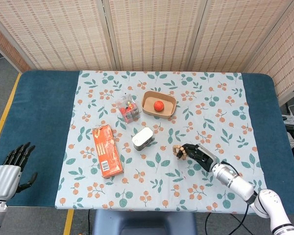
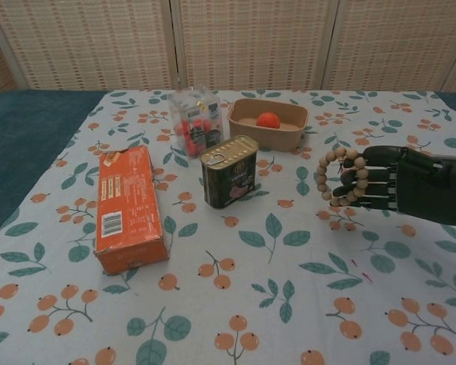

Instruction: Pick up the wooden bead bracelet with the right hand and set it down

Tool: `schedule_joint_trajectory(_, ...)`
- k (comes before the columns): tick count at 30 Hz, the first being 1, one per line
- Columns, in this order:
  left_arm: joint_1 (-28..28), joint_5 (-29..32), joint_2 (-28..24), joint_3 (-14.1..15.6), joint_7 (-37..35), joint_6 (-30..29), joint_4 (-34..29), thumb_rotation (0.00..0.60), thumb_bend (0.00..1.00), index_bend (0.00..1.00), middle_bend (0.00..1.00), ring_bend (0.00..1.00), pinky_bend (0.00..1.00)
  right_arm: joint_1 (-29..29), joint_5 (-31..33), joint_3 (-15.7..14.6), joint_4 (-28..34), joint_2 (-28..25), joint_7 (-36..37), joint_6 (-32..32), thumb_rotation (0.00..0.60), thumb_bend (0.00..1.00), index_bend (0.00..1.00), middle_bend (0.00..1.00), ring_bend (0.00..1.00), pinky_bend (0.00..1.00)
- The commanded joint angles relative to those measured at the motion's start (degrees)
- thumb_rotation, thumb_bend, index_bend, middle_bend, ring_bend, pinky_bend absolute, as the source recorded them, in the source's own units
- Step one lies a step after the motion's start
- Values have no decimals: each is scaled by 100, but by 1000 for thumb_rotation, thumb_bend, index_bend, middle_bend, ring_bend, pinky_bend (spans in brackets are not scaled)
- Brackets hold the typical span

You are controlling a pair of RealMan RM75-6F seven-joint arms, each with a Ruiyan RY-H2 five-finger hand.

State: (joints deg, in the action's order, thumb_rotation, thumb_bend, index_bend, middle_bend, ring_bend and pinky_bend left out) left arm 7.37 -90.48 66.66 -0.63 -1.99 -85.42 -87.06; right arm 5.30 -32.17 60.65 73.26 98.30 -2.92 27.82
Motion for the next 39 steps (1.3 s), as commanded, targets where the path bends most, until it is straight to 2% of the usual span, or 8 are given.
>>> schedule_joint_trajectory(1, -2, -8, 1, 5, -6, -5, 10, 600, 394, 0, 0, 0, 142, -3, 13, -12, 12, -9, -26, -12, 446, 544, 505, 503, 333, 183)
schedule_joint_trajectory(8, 0, -24, 6, 6, -8, -15, 24, 600, 395, 0, 0, 0, 142, -65, -49, 7, 63, 26, -285, -163, 567, 833, 488, 503, 334, 197)
schedule_joint_trajectory(12, 1, -36, 8, 9, -5, -19, 26, 600, 395, 0, 0, 0, 142, -88, -45, 13, 72, 33, -347, -173, 586, 871, 466, 503, 335, 198)
schedule_joint_trajectory(14, 1, -37, 10, 8, -2, -22, 20, 600, 394, 0, 0, 0, 142, -85, -38, -5, 73, 23, -332, -182, 533, 793, 452, 503, 335, 198)
schedule_joint_trajectory(18, -2, -34, 9, 8, -2, -26, 15, 600, 393, 0, 0, 0, 143, -82, -19, -20, 60, 14, -314, -199, 428, 433, 437, 502, 334, 198)
schedule_joint_trajectory(22, -4, -42, 9, 8, -8, -37, 26, 600, 393, 0, 0, 0, 147, -86, -19, -26, 44, 20, -342, -198, 380, 304, 431, 502, 335, 198)
schedule_joint_trajectory(28, -7, -53, 16, 1, -39, -64, 53, 600, 394, 0, 0, 0, 151, -87, -4, -12, 27, 43, -384, -185, 362, 279, 453, 503, 334, 200)
schedule_joint_trajectory(39, -12, -62, 19, 0, -49, -84, 52, 600, 395, 0, 0, 0, 151, -155, 72, 74, 8, 111, -476, -96, 473, 401, 521, 527, 335, 204)
